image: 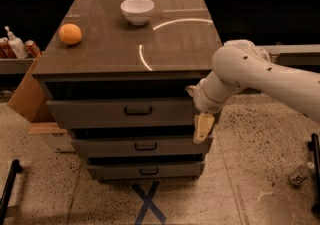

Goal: Open top drawer

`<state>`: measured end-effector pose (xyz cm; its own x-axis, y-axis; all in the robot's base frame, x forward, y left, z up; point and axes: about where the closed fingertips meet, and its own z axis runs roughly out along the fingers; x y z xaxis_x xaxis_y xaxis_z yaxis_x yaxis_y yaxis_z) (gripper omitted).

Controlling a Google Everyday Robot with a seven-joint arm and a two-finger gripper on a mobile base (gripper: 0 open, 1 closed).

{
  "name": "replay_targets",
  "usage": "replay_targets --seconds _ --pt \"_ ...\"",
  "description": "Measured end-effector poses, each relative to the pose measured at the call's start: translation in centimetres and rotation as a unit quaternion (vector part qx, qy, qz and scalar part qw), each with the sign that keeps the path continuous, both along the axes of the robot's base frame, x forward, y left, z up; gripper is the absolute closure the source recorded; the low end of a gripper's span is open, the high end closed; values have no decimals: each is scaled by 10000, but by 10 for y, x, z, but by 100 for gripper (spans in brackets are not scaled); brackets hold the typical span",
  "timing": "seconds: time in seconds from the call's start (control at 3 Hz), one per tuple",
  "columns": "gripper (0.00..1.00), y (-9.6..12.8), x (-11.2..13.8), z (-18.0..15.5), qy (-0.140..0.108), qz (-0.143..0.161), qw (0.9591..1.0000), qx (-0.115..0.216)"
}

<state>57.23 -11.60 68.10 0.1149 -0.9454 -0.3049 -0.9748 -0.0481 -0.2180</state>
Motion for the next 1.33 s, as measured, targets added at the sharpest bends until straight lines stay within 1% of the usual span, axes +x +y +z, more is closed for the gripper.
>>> replay_targets --seconds 0.33,0.67,1.0,1.33 --pt "0 5 13 -10 36 37 10000 28" --pt "19 11 19 -21 116 106 9998 80" --pt "42 15 13 -20 117 168 9998 73" --pt "66 15 -3 -11 59 256 9996 61"
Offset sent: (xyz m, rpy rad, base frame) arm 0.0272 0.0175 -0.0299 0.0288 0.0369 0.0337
